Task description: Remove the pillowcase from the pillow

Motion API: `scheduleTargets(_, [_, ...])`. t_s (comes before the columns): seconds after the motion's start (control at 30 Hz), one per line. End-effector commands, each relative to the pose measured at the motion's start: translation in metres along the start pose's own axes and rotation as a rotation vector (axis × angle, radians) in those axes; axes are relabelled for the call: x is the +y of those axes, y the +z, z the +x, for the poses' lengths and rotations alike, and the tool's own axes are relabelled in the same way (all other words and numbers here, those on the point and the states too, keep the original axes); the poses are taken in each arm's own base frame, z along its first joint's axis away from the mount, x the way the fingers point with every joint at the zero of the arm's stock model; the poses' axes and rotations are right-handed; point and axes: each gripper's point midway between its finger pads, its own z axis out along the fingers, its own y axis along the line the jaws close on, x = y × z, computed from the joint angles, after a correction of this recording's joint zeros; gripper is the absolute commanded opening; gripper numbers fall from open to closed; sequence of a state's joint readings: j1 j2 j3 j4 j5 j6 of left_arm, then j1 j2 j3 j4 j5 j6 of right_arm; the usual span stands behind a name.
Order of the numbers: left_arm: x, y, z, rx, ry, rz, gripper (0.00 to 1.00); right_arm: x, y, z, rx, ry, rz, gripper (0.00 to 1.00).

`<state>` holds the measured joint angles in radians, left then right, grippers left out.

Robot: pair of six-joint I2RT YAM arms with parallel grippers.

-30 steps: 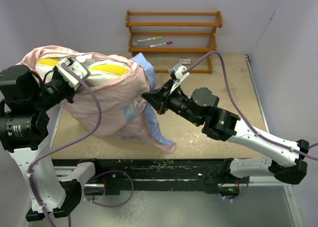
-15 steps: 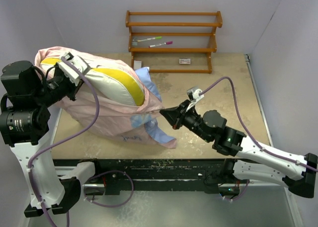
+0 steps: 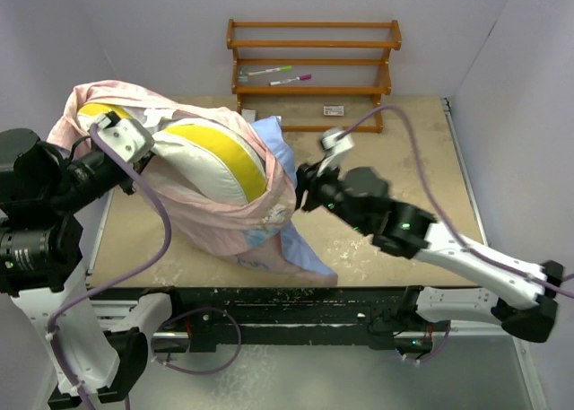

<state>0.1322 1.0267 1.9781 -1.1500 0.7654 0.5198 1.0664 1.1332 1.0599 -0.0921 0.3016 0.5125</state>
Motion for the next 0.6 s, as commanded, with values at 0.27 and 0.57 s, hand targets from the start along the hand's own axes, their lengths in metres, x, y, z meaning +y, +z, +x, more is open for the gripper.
scheduleTargets(0.27, [0.016,0.002,0.001,-0.02,0.131,-0.065,0.0,0.097,-0.127,-0.223,-0.45,-0.095,-0.321,0.78])
scheduleTargets(0.57, [0.041,0.009,0.016,0.042,0.123,-0.156,0.0,0.176,-0.071,-0.206,-0.324,-0.287,-0.485,0.89])
